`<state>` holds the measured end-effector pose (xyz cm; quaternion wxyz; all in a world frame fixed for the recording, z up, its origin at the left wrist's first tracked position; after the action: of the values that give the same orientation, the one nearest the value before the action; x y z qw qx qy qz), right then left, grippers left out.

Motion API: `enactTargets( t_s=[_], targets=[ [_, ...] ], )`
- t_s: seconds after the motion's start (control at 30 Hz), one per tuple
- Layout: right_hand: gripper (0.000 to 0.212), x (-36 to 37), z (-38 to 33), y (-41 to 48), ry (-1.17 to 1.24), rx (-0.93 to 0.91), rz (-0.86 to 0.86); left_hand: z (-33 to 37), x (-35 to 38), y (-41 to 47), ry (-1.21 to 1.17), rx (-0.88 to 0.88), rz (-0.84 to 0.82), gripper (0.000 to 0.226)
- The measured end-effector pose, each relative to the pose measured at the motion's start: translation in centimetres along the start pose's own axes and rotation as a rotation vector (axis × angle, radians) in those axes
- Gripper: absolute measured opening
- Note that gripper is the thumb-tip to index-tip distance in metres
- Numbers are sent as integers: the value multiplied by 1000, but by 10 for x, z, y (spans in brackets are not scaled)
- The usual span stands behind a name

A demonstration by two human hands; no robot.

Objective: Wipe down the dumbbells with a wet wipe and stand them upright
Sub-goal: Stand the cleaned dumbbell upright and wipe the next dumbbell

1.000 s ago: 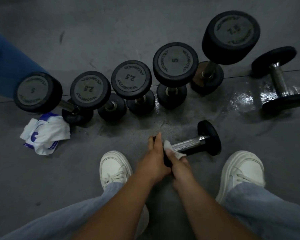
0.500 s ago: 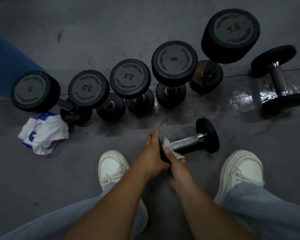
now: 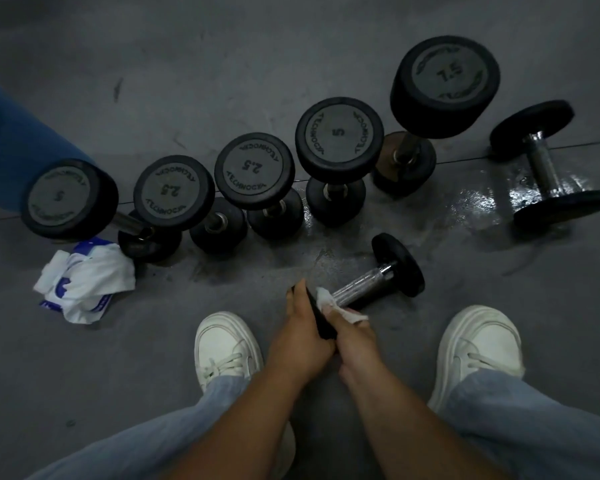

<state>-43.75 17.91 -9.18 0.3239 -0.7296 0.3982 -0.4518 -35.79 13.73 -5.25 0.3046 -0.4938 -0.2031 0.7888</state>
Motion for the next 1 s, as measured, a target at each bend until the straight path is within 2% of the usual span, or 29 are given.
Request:
enactTargets(
  t_s=[0.13, 0.33, 0.57, 0.67, 0.77, 0.9, 1.0],
  targets=[
    [10, 14, -5, 16, -84, 59, 27, 0, -1, 5, -33, -23, -36, 116],
    [32, -17, 4, 11, -69, 52, 27, -2, -3, 9, -74, -20, -66, 120],
    [25, 1, -1, 12, -58, 96, -45, -2, -2, 10, -122, -12, -74, 120],
    [15, 4, -6, 13, -73, 146, -60, -3, -7, 13, -147, -29, -72, 120],
    [22, 10, -4, 10, -30, 115, -63, -5, -18, 15, -177, -64, -149, 123],
    [24, -2, 17, -11, 88, 46, 91, -8, -31, 15, -50, -19, -320, 121],
    [22, -6, 23, -16, 104, -2, 191, -8, -29, 9, 29, 47, -362, 123]
  ],
)
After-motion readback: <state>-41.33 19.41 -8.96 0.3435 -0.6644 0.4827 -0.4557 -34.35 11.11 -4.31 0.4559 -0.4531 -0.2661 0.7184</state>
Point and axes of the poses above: each hand's wrist, its own y-axis towards the middle knuckle, its own x-axis out of the palm, z = x × y, the point moved 4 cm from there along y, towards the middle knuckle, and after that the axes turned 15 degrees about y, right-handed, at the moved point
